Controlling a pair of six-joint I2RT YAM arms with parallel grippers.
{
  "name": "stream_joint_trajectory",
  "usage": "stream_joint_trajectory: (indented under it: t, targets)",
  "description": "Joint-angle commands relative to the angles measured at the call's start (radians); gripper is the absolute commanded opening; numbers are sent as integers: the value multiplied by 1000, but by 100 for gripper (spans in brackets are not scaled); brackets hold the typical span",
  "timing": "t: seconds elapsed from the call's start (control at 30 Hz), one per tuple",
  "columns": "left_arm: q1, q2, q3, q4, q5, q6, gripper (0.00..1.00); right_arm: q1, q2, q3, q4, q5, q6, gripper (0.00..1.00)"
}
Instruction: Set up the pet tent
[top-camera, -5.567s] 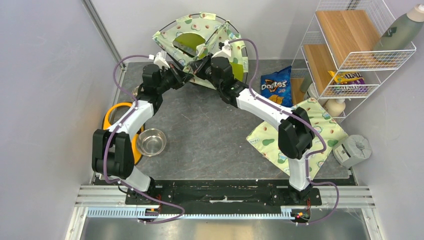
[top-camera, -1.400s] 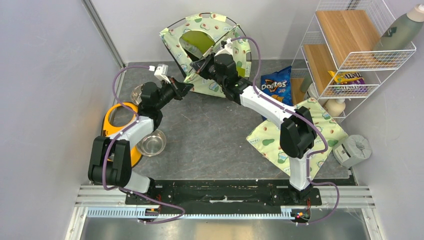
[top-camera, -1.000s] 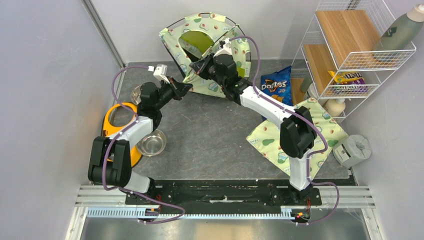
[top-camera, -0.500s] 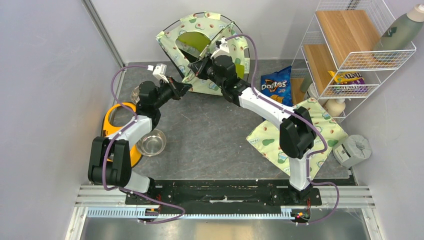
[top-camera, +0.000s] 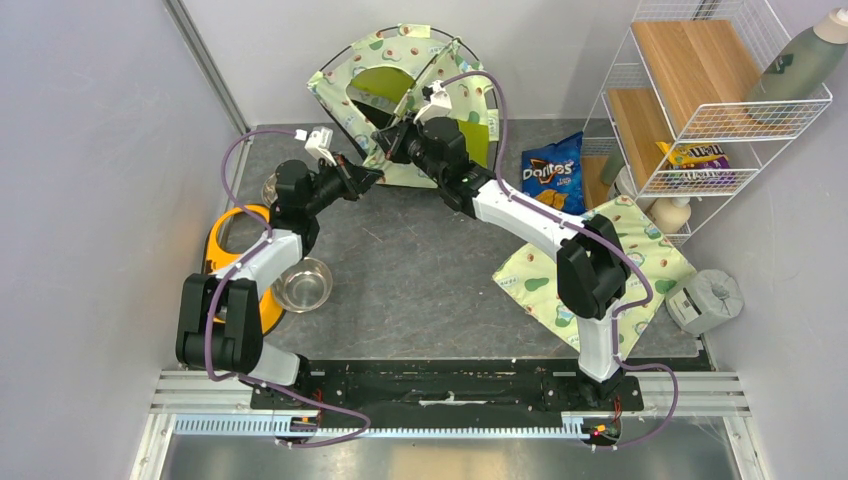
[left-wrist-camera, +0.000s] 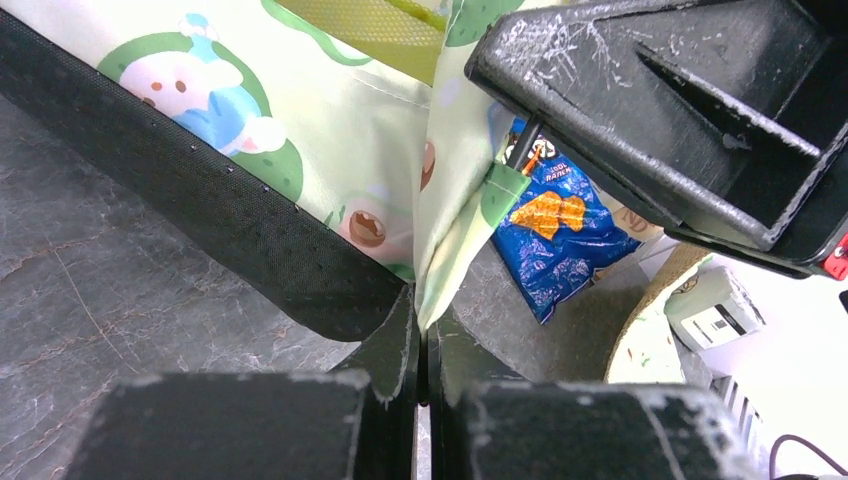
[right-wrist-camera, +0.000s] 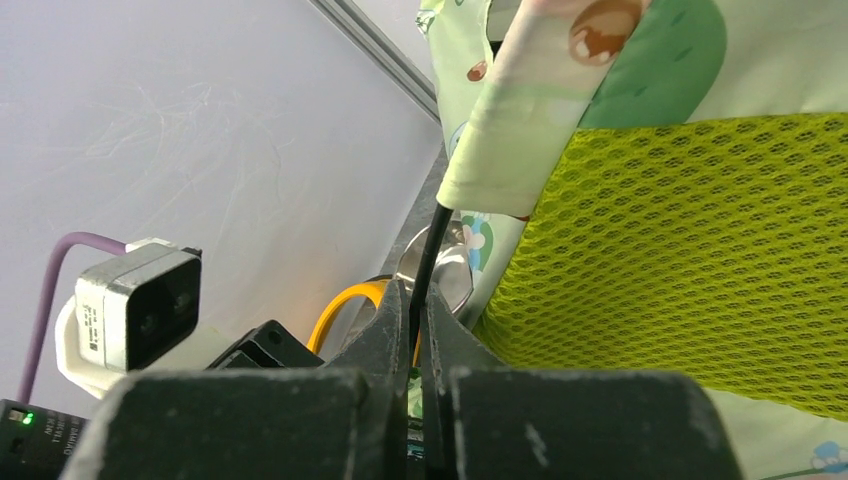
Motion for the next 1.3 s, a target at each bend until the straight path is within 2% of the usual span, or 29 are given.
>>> stream_joint_trajectory:
  t: [0.0, 0.2, 0.47, 0.8, 1.0, 1.27]
  targets:
    - [1, -42, 30, -41, 87, -24, 2, -28, -8, -6, 91, 163, -141, 0]
    - [-4, -50, 39, -41, 93, -28, 2, -24, 3, 4, 78, 157, -160, 0]
    - [-11, -41, 60, -46, 98, -30, 2, 31, -35, -31, 103, 99, -310, 0]
    - [-15, -46, 56, -56, 94, -20, 2, 37, -48, -30, 50, 108, -263, 0]
    - [-14, -48, 47, -84, 62, 2, 2, 22, -80, -37, -5, 103, -179, 22]
    - [-14, -58, 28, -105, 36, 40, 2, -42, -98, -67, -17, 46, -28, 37]
